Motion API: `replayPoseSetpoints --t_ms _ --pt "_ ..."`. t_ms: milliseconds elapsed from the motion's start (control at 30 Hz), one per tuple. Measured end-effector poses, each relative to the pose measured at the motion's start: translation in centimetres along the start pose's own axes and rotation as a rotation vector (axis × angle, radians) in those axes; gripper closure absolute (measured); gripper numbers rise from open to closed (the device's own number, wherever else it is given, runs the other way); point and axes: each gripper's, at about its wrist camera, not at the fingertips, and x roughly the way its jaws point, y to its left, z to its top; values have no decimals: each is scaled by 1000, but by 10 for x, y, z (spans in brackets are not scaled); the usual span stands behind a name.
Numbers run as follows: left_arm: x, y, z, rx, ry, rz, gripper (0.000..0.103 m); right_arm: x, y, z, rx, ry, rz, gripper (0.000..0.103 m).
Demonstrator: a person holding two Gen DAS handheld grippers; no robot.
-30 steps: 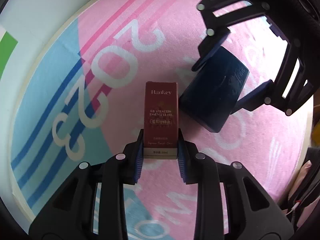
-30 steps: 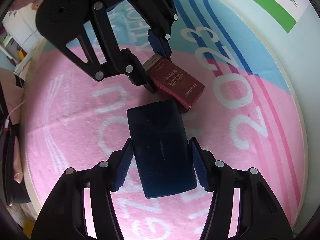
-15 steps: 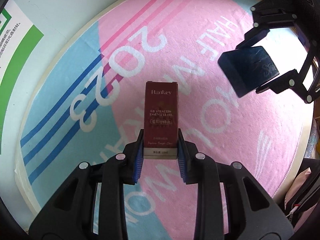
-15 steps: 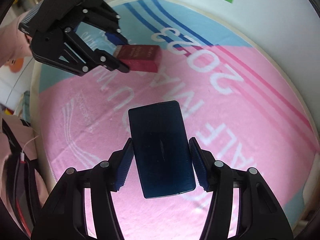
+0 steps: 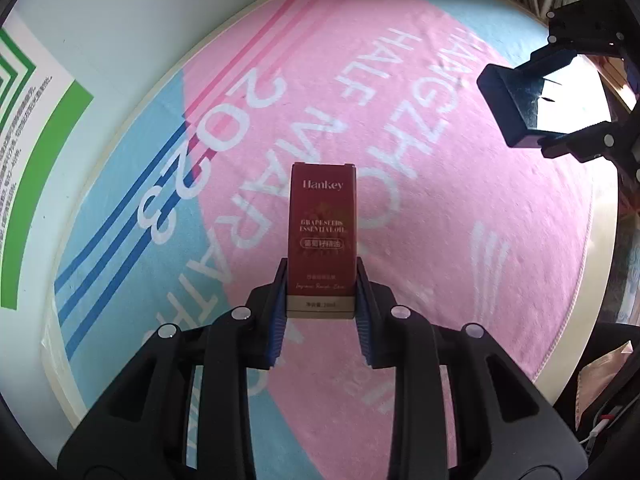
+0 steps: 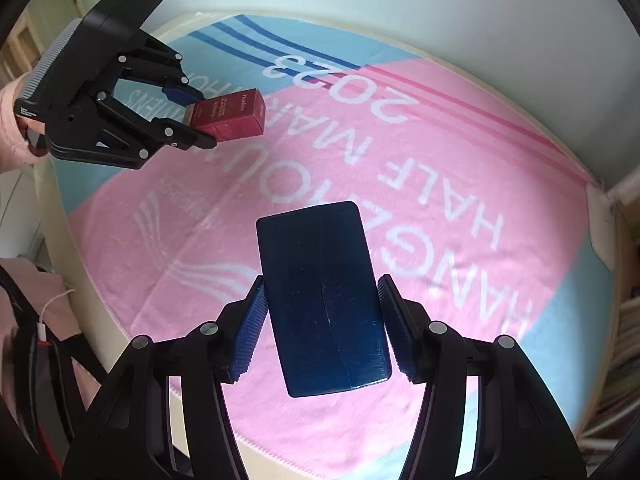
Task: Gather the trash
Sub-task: 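Lift and carry the red box and navy case over the teal wastebasket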
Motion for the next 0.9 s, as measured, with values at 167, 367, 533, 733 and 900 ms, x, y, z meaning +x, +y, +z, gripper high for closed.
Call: replayPoseSetpoints --t_ms 167,367,533,733,900 --pt "-12 -25 -6 93 -27 -5 76 -18 15 -28 105 -14 -69 46" --pt "-23 -67 -5 228 -58 -48 76 -36 32 -70 253 -23 -146 46" --pt "-34 -111 0 348 -88 -89 76 -58 43 -113 380 -30 -189 46" --pt "-45 -167 6 473 -116 -121 76 -82 52 -170 504 -47 -246 46" --pt "-57 -225 10 587 -134 -141 76 -102 60 -220 602 -58 -291 46"
